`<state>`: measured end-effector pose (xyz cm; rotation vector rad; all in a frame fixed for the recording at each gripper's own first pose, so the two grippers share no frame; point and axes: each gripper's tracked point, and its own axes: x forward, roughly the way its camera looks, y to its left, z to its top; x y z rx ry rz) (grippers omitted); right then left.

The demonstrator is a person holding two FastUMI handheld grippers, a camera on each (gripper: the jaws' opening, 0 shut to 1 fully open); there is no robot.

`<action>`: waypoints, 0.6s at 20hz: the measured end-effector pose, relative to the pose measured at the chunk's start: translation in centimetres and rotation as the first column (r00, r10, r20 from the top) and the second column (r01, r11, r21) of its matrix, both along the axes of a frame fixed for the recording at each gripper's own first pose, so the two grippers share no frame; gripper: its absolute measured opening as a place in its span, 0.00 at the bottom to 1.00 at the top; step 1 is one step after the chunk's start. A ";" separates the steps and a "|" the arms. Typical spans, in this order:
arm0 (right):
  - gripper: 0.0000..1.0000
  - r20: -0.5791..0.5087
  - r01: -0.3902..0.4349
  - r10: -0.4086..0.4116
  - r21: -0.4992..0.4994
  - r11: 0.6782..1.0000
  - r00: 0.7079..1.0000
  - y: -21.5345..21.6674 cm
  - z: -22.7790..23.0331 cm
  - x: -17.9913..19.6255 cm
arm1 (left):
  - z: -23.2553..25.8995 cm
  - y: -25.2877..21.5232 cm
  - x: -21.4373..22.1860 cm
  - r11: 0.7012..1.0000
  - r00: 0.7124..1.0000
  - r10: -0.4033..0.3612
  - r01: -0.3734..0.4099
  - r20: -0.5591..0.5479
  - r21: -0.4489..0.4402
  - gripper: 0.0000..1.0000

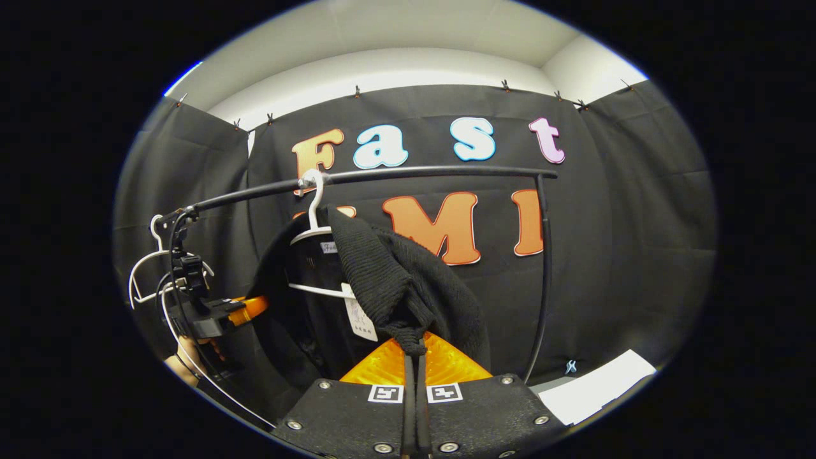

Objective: Grasp the clothes on the hanger with both hands and then place them into the laundry hamper below.

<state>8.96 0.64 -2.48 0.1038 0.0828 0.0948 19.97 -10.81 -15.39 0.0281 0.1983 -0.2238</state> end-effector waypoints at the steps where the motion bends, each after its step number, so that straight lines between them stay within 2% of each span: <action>1: 0.00 0.011 0.010 -0.010 -0.005 1.000 1.000 -0.3 0.4 -0.1 | 0.4 0.5 0.2 1.000 1.000 0.008 -0.008 0.008 0.003 0.07; 5: 0.00 0.063 0.057 -0.056 -0.017 0.998 0.996 -1.9 3.0 0.2 | 2.7 2.1 0.4 1.000 0.999 0.030 -0.030 0.038 -0.009 0.07; 6: 0.07 0.075 0.066 -0.064 -0.024 0.998 0.995 -2.3 3.6 0.4 | 3.3 2.4 0.5 0.999 0.998 0.033 -0.032 0.046 -0.013 0.07; 7: 0.00 0.077 0.071 -0.069 -0.033 0.997 0.995 -2.6 3.9 0.6 | 3.7 2.7 0.6 0.999 0.998 0.033 -0.033 0.051 -0.016 0.07; 8: 0.00 0.082 0.075 -0.072 -0.038 0.996 0.994 -2.8 4.1 0.7 | 3.9 3.0 0.8 0.999 0.998 0.035 -0.034 0.056 -0.015 0.10; 9: 0.00 0.086 0.079 -0.075 -0.042 0.996 0.993 -3.0 4.4 0.9 | 4.2 3.3 1.0 0.999 0.998 0.035 -0.035 0.058 -0.015 0.07; 10: 0.07 0.090 0.084 -0.079 -0.047 0.995 0.993 -3.3 4.7 1.0 | 4.4 3.6 1.1 0.999 0.998 0.035 -0.034 0.057 -0.019 0.10; 11: 0.00 0.094 0.088 -0.083 -0.051 0.995 0.992 -3.5 5.0 1.2 | 4.5 3.6 1.2 0.999 0.998 0.035 -0.033 0.055 -0.026 0.10; 12: 0.00 0.098 0.093 -0.087 -0.052 0.994 0.991 -3.6 5.2 1.3 | 4.7 3.6 1.3 0.999 0.998 0.034 -0.032 0.054 -0.035 0.10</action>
